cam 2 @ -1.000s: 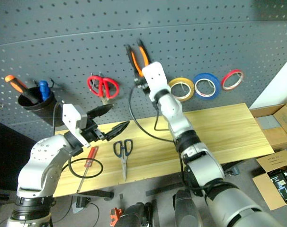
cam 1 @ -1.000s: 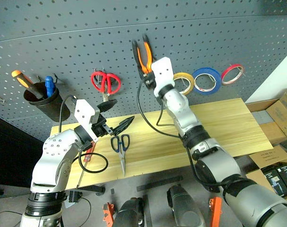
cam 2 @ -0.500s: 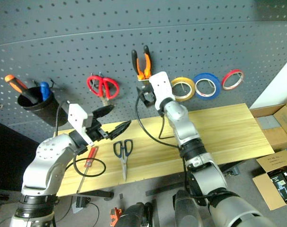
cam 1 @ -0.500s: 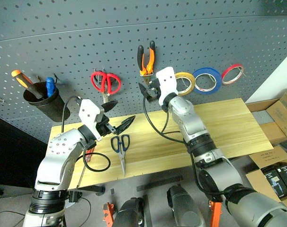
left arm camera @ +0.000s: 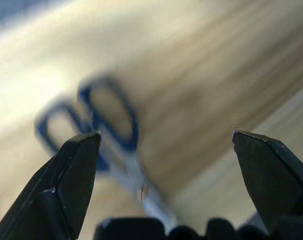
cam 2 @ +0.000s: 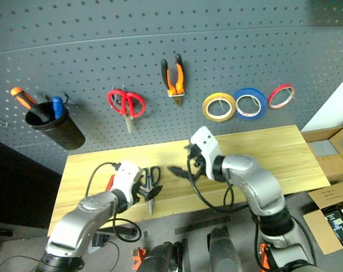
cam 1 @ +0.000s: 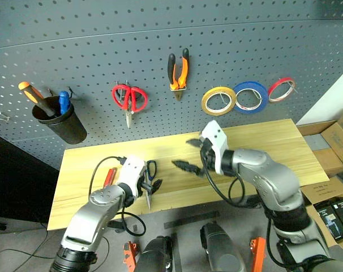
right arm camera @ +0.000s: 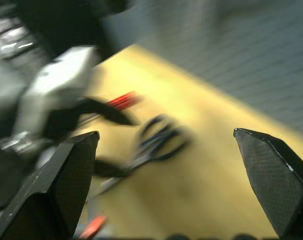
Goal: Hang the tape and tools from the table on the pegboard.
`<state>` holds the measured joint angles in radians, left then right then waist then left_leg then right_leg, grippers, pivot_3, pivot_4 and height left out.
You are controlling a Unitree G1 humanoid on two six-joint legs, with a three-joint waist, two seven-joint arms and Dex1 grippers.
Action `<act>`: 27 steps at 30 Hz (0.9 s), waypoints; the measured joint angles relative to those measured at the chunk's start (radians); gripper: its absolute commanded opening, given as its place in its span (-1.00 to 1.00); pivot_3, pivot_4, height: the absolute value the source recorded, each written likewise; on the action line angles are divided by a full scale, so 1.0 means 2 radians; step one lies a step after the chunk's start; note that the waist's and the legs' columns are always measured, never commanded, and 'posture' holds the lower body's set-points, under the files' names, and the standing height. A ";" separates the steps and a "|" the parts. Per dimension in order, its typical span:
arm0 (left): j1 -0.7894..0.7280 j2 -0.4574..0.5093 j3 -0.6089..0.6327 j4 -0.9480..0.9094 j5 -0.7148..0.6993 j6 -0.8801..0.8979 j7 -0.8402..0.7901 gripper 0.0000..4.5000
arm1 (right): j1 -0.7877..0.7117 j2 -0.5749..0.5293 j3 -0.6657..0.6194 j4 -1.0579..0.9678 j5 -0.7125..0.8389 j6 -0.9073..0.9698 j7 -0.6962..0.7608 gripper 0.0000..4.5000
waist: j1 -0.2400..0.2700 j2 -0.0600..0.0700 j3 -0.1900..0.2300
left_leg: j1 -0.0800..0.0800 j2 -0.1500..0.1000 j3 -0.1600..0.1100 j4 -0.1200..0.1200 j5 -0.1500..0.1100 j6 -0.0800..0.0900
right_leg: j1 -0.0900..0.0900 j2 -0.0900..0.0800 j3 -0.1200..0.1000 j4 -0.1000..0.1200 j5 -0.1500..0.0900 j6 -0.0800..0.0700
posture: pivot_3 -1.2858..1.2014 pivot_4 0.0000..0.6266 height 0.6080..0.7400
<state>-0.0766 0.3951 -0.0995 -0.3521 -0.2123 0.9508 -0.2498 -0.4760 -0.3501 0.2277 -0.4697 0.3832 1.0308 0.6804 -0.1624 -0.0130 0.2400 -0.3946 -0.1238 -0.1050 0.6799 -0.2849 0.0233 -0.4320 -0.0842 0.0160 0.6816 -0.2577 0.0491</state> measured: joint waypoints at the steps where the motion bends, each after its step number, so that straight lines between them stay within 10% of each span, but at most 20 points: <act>1: -0.005 -0.014 -0.001 0.007 0.009 0.013 0.017 1.00 | 0.001 -0.005 0.000 -0.006 0.005 0.007 0.000 1.00 | 0.002 0.000 0.000 | 0.000 0.000 0.000 0.000 0.000 0.000 | 0.000 0.000 0.000 0.000 0.000 0.000 | -0.16 -0.23 1.00; 20: -0.097 -0.189 0.069 0.149 0.071 0.104 0.180 1.00 | -0.002 -0.035 -0.001 -0.029 0.048 0.036 -0.025 1.00 | 0.012 -0.001 0.000 | 0.001 0.000 0.001 0.000 0.001 -0.001 | 0.001 0.000 -0.001 -0.001 0.001 0.000 | -0.20 -0.21 1.00; 27: -0.102 -0.204 0.088 0.156 0.071 0.107 0.196 0.12 | -0.002 -0.047 -0.006 -0.029 0.060 0.037 -0.025 1.00 | 0.011 -0.002 0.000 | 0.002 0.000 0.000 0.000 0.000 0.000 | 0.003 0.000 -0.001 -0.001 0.001 0.000 | -0.21 -0.21 1.00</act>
<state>-0.2811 -0.0129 0.0768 -0.0405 -0.0697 1.1646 0.1421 -0.4801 -0.4447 0.2166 -0.5287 0.5027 1.1052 0.6295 -0.1411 -0.0160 0.2397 -0.3902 -0.1229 -0.1041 0.6803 -0.2848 0.0233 -0.4254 -0.0848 0.0136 0.6796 -0.2559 0.0492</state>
